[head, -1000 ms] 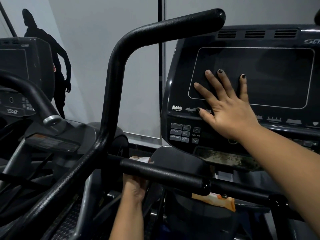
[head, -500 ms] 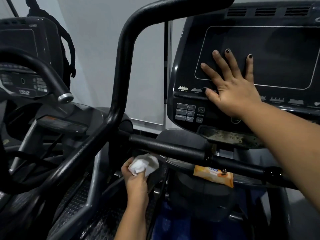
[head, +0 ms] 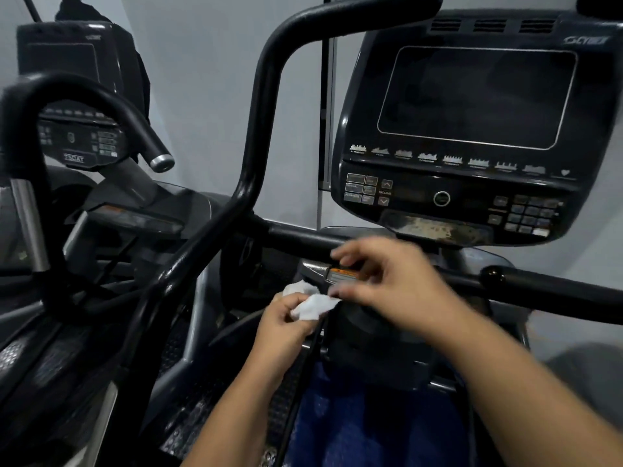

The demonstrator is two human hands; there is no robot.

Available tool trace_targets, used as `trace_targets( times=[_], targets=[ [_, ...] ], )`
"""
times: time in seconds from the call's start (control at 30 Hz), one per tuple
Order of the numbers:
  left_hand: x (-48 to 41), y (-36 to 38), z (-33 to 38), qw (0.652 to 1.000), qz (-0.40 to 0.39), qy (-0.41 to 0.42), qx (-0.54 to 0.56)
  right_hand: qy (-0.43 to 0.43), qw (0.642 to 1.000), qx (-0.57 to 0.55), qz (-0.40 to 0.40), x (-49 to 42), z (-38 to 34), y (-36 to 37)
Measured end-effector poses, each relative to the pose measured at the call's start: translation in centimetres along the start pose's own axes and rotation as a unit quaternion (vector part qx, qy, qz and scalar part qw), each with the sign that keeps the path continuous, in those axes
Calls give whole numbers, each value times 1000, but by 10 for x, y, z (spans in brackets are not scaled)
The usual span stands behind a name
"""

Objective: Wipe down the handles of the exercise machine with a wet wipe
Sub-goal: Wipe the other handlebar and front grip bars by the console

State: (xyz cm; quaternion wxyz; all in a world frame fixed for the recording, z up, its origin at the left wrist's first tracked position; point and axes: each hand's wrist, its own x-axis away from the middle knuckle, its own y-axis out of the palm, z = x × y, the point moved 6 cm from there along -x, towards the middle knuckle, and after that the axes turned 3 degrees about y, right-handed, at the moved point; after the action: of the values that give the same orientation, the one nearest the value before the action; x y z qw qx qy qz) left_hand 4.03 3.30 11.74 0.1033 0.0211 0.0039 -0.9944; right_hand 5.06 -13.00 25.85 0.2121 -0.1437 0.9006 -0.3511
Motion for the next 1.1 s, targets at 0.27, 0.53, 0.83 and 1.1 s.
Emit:
trace_targets(
  times=[0.27, 0.53, 0.83, 1.1],
  targets=[
    [28, 13, 29, 996, -83, 40, -1, 60, 998, -27, 2, 38, 22, 21],
    [27, 2, 8, 984, -130, 21, -123, 132, 985, -77, 83, 49, 24, 9],
    [57, 21, 9, 971, -231, -9, 69, 179, 959, -180, 125, 65, 29, 25],
    [67, 23, -4, 975, -206, -6, 88, 206, 945, -220, 125, 79, 34, 38]
  ],
)
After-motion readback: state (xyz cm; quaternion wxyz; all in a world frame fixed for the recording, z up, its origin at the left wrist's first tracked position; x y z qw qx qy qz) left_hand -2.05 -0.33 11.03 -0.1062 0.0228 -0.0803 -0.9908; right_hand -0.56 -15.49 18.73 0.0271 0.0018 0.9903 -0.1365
